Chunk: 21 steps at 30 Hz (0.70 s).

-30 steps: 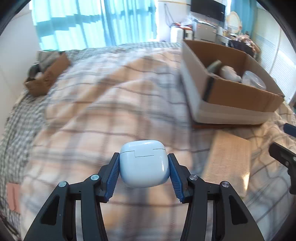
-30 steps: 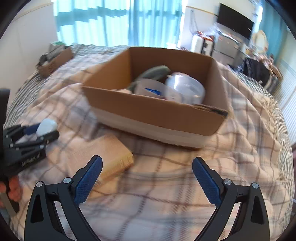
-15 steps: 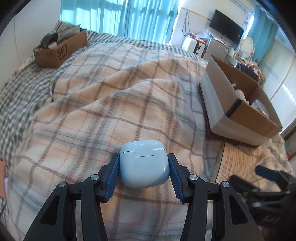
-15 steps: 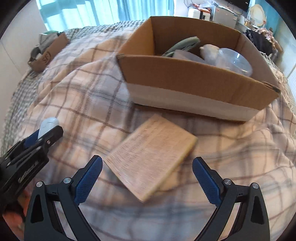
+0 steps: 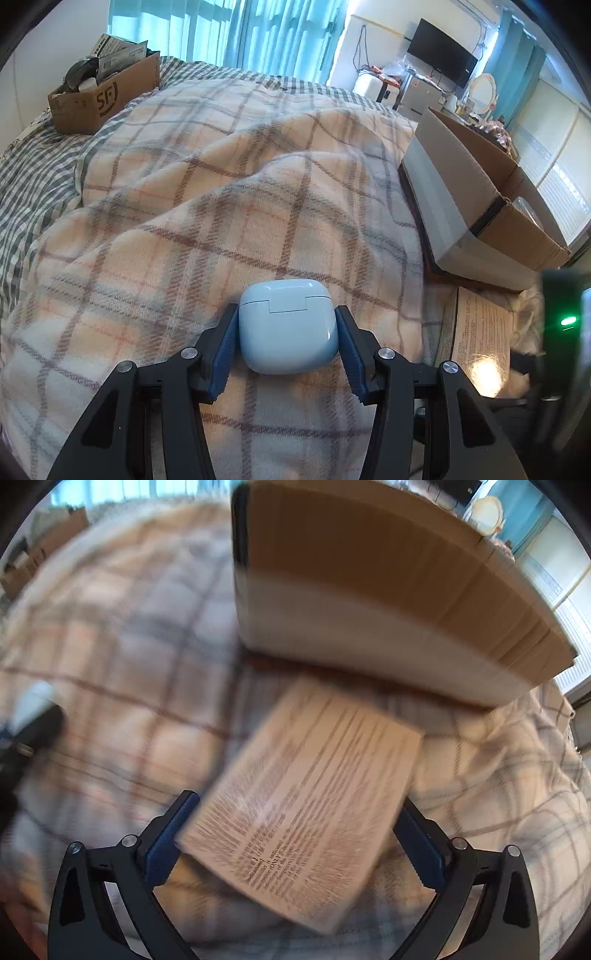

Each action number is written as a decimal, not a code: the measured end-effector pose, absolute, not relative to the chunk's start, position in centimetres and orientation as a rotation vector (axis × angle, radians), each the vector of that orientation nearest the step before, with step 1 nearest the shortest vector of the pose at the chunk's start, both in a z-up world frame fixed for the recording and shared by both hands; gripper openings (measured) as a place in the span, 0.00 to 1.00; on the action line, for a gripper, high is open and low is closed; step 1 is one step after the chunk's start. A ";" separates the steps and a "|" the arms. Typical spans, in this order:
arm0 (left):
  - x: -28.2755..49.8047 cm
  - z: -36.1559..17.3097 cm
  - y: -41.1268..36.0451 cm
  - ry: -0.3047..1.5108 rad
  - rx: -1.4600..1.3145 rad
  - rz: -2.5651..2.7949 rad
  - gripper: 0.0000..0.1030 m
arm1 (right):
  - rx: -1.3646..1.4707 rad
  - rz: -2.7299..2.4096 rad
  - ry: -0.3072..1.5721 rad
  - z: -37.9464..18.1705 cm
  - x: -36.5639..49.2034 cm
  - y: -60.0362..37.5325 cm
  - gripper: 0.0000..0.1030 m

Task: Organize objects

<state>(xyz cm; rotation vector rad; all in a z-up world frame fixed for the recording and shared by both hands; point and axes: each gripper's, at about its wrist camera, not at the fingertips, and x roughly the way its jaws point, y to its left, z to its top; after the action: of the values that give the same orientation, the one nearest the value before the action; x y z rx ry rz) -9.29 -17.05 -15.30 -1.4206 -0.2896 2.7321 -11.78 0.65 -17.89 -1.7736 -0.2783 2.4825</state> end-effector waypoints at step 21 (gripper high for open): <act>-7.0 -13.6 -15.7 -0.293 -1.409 2.771 0.50 | -1.815 2.899 -0.075 -11.7 -8.3 4.4 0.06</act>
<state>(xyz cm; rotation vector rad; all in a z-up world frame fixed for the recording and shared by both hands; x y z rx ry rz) -7.03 -15.72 -13.57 -1.4094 -0.2934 2.7714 -8.30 4.40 -11.74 -1.8153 -0.0753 2.8994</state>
